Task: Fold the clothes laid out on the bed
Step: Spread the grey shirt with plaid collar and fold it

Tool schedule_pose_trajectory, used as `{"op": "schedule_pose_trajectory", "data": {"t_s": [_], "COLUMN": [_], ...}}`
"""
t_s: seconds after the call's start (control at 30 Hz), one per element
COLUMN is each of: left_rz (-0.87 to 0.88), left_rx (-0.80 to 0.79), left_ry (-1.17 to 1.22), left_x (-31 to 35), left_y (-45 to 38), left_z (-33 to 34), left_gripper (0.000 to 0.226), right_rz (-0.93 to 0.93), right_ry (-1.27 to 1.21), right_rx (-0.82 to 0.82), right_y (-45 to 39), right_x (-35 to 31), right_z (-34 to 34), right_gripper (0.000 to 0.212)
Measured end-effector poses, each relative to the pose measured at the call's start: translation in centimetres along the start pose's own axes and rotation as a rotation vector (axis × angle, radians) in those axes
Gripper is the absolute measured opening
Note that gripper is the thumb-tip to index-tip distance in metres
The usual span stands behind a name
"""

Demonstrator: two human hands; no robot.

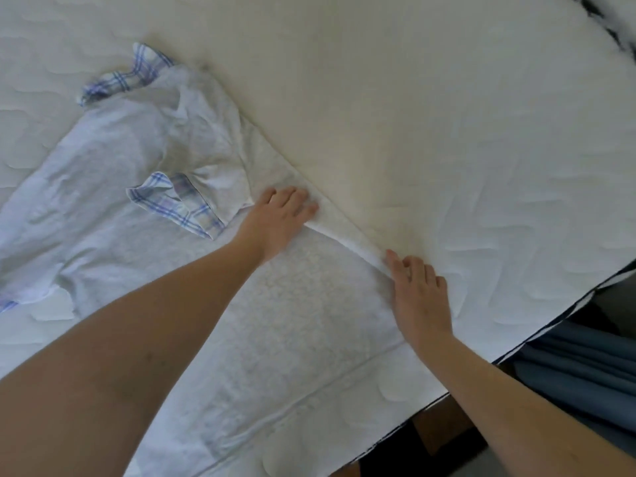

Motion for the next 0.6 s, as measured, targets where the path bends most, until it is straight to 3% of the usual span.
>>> {"op": "schedule_pose_trajectory", "data": {"t_s": [0.1,0.2,0.43,0.6], "left_rz": [0.002,-0.077,-0.222,-0.443], "left_rx": [-0.081,-0.064,0.046,0.069], "left_ry": [-0.097,-0.09,0.01,0.1], "left_x": [0.2,-0.8,-4.7,-7.2], "left_y": [-1.1,-1.3,1.5,3.7], "left_z": [-0.1,-1.1,-2.8,-2.5], "left_gripper": [0.053,0.047,0.038,0.046], "right_rz": [0.032,0.083,-0.007,-0.13], "right_ry": [-0.013,-0.085,-0.245,-0.271], "right_rx": [-0.089,-0.103,0.118,0.171], "right_y": [1.5,2.8,6.2,8.9], "right_x": [1.5,2.7,2.8,-1.8], "right_z": [1.0,1.3,-0.3,-1.1], "right_gripper": [0.073,0.069,0.033,0.051]}}
Point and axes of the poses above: each hand's wrist, its own y-axis away from the middle knuckle, its own z-axis out of the palm, x = y × z, the point moved 5 cm from there along -y, towards the middle knuckle, and after that the axes turned 15 degrees about y, right-handed, at the moved point
